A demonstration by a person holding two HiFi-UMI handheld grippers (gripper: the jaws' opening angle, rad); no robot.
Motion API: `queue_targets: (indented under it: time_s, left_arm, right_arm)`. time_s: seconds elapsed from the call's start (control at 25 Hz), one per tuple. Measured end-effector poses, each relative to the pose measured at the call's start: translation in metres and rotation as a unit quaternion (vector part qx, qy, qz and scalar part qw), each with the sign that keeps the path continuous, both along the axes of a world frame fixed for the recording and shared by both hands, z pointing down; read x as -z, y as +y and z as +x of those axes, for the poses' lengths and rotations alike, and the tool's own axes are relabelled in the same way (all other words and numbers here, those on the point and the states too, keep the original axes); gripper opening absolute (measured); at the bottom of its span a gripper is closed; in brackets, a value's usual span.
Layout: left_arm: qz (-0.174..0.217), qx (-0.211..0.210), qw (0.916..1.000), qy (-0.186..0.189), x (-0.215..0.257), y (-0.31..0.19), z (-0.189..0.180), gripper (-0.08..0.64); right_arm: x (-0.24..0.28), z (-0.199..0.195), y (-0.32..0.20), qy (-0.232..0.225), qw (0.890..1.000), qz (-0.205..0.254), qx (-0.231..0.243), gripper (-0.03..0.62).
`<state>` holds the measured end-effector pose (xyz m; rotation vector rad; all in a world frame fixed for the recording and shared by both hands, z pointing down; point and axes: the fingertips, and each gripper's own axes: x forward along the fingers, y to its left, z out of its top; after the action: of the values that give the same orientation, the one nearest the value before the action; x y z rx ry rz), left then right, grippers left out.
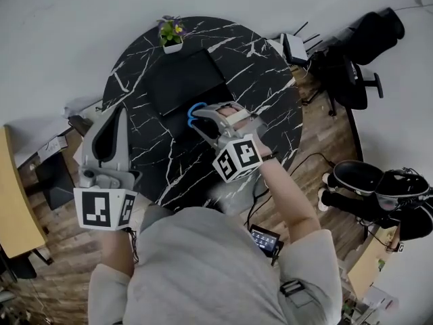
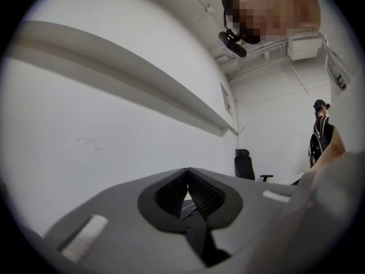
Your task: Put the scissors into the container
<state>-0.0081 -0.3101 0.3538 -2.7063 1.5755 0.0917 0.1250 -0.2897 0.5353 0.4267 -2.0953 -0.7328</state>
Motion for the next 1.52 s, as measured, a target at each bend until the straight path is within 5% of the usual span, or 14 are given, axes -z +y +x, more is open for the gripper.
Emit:
queue_targets:
  time_s: [0.92, 1.52]
  left_arm:
    - [-0.031, 0.050, 0.9983, -0.007, -0.024, 0.006, -0.029, 0.058]
    - [-0.037, 0.064, 0.9972, -0.009, -0.028, 0.008, -0.043, 0.059]
  right_arm:
    - [-0.119, -0.014, -0.012, 0.158, 0.977, -0.110, 0.088, 0.074]
    - [-0.150, -0.009, -0.016, 0.210, 0.966, -0.133, 0.077, 0.075]
